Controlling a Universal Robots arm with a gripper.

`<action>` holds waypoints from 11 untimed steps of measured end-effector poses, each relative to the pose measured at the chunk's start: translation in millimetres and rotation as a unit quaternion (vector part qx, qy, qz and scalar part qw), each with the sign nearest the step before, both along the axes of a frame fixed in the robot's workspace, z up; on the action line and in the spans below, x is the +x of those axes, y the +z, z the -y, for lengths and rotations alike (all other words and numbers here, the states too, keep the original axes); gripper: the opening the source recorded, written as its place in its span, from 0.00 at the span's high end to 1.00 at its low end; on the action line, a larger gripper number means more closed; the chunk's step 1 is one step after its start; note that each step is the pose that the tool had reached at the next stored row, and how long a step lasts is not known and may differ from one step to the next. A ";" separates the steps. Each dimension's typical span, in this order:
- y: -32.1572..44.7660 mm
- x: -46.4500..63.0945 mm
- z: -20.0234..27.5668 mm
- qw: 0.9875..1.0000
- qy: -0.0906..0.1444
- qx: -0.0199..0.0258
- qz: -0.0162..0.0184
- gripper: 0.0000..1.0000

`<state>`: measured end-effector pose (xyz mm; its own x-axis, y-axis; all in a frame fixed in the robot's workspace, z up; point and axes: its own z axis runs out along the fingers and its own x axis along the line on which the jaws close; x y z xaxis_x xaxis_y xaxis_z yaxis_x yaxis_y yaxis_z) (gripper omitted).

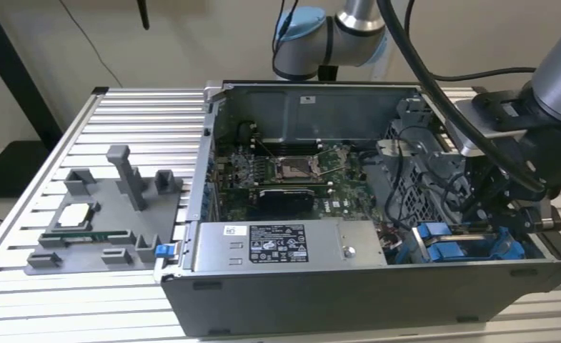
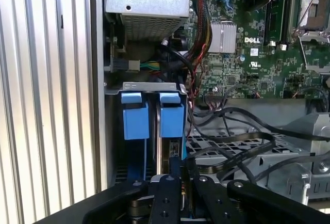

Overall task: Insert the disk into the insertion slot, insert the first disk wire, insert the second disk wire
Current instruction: 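Insert the second disk wire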

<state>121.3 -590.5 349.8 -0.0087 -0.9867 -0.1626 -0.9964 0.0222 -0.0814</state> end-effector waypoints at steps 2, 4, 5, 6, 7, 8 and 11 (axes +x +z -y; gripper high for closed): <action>-1.5 0.8 0.0 1.000 0.000 0.000 0.000 1.00; -2.1 1.0 0.0 1.000 0.000 0.000 0.000 1.00; -2.1 1.1 0.0 1.000 0.000 0.000 0.000 1.00; -2.1 1.3 0.0 1.000 0.000 0.000 0.000 1.00; -2.2 1.3 0.0 1.000 0.000 0.000 0.000 1.00; -2.2 1.4 0.0 1.000 0.000 0.000 0.000 1.00; -3.0 1.4 0.0 1.000 0.000 0.000 0.000 1.00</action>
<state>122.7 -590.5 346.9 -0.0087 -0.9866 -0.1629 -0.9964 0.0222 -0.0816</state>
